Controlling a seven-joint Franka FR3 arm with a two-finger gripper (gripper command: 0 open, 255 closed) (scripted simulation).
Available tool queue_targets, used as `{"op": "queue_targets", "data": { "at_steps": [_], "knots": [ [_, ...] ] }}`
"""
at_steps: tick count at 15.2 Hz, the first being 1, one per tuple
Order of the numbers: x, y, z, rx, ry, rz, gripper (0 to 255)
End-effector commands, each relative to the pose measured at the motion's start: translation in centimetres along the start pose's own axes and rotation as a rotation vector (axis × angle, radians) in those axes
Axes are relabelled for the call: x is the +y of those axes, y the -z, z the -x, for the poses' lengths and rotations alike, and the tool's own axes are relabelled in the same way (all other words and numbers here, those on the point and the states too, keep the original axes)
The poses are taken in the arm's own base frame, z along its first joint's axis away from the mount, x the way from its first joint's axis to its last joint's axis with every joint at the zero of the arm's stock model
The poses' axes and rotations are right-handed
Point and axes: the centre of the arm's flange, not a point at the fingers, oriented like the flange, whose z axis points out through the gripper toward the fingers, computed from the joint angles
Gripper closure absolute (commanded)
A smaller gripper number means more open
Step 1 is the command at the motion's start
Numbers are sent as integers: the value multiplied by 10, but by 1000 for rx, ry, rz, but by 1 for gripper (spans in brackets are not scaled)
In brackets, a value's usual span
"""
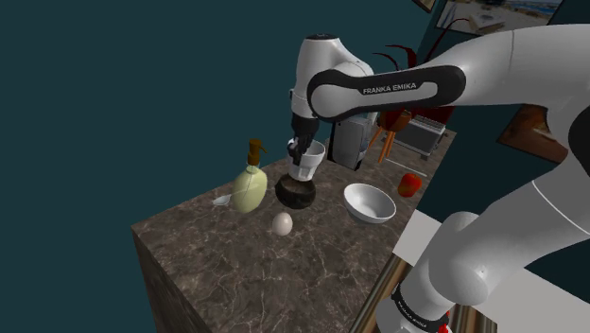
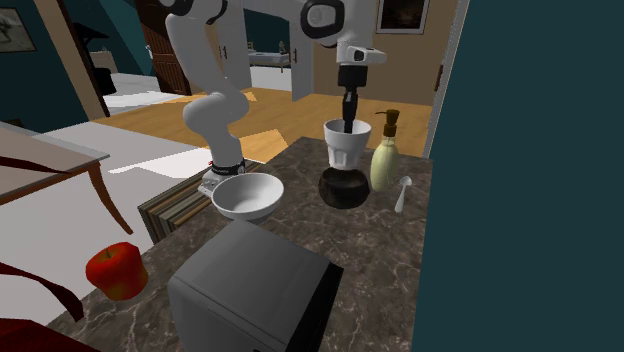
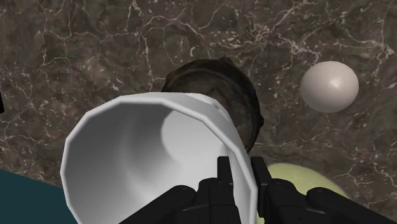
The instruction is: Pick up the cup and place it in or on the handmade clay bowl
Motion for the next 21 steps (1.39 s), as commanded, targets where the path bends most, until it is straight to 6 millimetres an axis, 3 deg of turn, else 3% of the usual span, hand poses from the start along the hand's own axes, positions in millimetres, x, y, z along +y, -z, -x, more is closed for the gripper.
{"op": "queue_targets", "data": {
  "at_steps": [1, 6, 13, 14, 19, 21],
  "knots": [
    [-1, -10, -1, 1, 0, 0, 255],
    [-6, -37, 0, 1, 0, 0, 255],
    [-6, -37, 0, 1, 0, 0, 255],
    [-6, -37, 0, 1, 0, 0, 0],
    [-6, -37, 0, 1, 0, 0, 0],
    [-6, -10, 0, 1, 0, 0, 0]
  ]
}}
